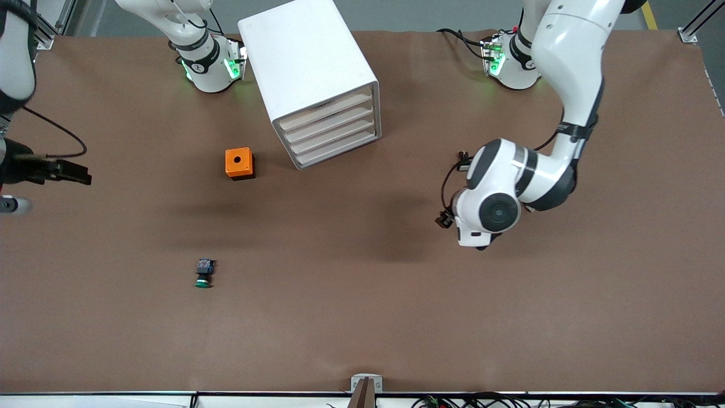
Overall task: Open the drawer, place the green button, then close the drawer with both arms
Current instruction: 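Grasp the drawer front with the left gripper while the right gripper grasps the button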
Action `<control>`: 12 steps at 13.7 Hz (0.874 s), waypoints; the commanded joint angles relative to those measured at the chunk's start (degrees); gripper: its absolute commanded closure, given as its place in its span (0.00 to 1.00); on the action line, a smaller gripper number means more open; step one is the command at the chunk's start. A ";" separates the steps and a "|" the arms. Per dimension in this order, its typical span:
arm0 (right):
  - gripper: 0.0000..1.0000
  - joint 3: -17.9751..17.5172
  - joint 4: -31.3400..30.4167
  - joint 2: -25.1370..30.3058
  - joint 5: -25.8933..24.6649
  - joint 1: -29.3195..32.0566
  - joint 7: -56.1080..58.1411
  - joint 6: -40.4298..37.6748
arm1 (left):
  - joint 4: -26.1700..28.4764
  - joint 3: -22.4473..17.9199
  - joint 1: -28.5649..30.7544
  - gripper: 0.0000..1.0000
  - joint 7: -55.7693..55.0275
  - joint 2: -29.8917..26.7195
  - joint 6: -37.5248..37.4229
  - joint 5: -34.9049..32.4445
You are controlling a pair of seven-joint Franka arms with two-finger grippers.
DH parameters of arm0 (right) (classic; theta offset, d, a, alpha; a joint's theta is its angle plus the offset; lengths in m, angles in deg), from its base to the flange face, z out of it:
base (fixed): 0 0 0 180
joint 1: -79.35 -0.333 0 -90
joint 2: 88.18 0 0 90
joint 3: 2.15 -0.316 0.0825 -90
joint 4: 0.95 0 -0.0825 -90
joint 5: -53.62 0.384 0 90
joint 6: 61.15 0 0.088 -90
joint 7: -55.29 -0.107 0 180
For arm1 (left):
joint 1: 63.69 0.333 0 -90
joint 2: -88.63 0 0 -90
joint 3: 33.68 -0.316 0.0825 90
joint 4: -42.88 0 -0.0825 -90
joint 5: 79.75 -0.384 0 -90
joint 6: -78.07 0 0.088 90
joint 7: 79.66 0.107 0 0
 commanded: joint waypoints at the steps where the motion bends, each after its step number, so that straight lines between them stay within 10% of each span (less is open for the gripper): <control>1: 0.00 -0.38 2.37 -1.72 -0.53 0.33 -4.34 1.59 | -1.66 -0.39 -2.93 0.00 -13.44 2.65 -0.80 5.44; 12: 0.00 -0.82 -11.43 -9.09 6.24 -7.56 -20.56 28.48 | -1.57 -0.39 -13.82 0.11 -48.02 10.12 -1.33 32.79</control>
